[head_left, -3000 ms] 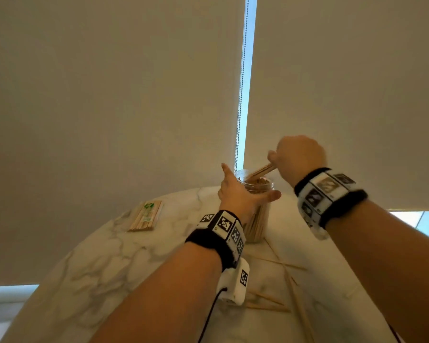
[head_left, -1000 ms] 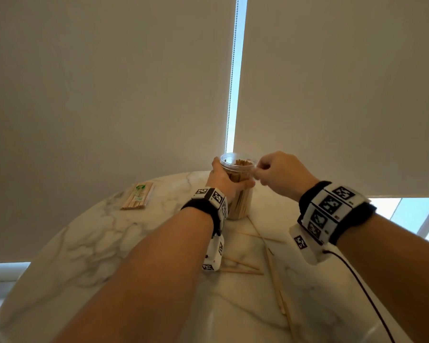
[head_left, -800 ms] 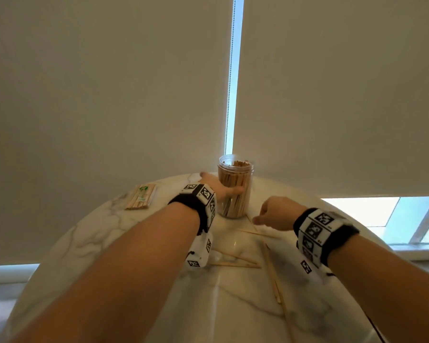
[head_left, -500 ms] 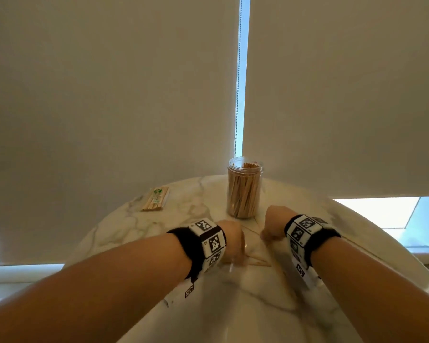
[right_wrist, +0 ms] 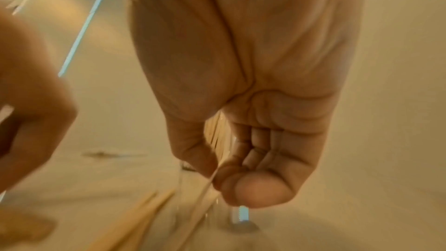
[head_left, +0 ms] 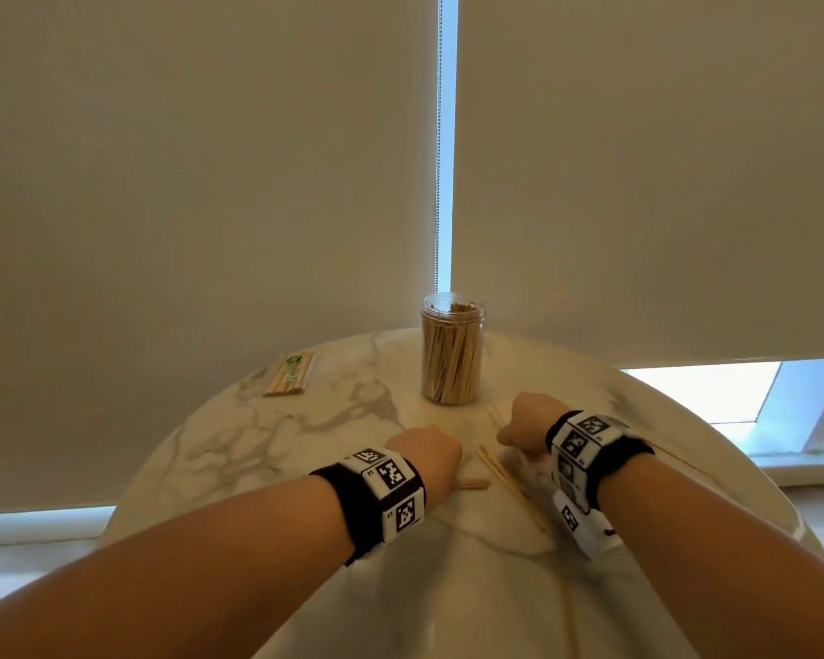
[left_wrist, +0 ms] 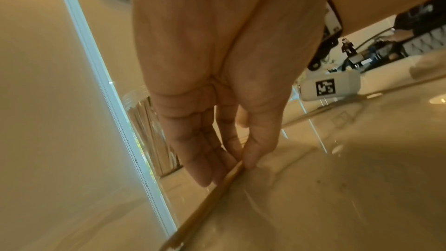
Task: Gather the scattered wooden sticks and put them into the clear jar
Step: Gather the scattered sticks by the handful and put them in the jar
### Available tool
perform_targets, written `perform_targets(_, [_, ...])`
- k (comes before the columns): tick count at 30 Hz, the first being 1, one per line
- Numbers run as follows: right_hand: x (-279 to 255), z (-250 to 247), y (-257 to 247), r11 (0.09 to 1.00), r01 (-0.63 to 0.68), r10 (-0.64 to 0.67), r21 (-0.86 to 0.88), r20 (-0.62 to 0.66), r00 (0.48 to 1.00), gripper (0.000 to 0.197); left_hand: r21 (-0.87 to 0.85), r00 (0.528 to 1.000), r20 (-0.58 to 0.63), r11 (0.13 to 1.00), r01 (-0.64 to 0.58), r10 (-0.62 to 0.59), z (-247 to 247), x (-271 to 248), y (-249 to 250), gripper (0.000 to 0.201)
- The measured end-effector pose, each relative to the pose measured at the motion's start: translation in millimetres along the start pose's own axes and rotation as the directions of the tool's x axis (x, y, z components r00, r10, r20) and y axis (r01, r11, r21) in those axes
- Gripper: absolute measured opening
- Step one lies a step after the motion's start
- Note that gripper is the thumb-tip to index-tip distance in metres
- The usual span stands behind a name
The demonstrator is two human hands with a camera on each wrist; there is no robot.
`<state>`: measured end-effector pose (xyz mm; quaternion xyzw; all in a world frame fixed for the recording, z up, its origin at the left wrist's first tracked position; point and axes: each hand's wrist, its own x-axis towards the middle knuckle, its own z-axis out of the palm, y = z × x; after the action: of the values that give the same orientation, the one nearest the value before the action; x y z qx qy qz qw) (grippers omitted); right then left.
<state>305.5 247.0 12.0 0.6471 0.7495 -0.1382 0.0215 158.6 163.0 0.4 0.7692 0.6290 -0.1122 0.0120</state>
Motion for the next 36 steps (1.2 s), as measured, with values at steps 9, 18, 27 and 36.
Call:
perform_targets(9, [-21.3, 5.5, 6.3, 0.997, 0.050, -0.050, -0.055, 0.007, 0.999, 0.038, -0.178, 0.994, -0.004, 0.978, 0.109, -0.112, 12.0, -31.2, -3.0, 0.031])
perform_targets(18, [-34.3, 3.1, -0.2, 0.988, 0.048, -0.041, -0.148, 0.045, 0.998, 0.032, -0.843, 0.945, -0.053, 0.522, 0.131, -0.322, -4.9, -34.8, -27.8, 0.030])
perform_targets(27, [-90.4, -15.8, -13.0, 0.760, 0.308, -0.317, 0.572, -0.087, 0.944, 0.018, -0.998, 0.952, 0.016, 0.051, 0.033, -0.305, -18.2, -21.6, 0.1, 0.047])
perform_targets(36, [-59.1, -19.5, 56.9, 0.816, 0.105, 0.023, 0.568, -0.214, 0.977, 0.021, -0.921, 0.950, -0.010, 0.372, 0.113, -0.313, -23.2, 5.2, 24.7, 0.032])
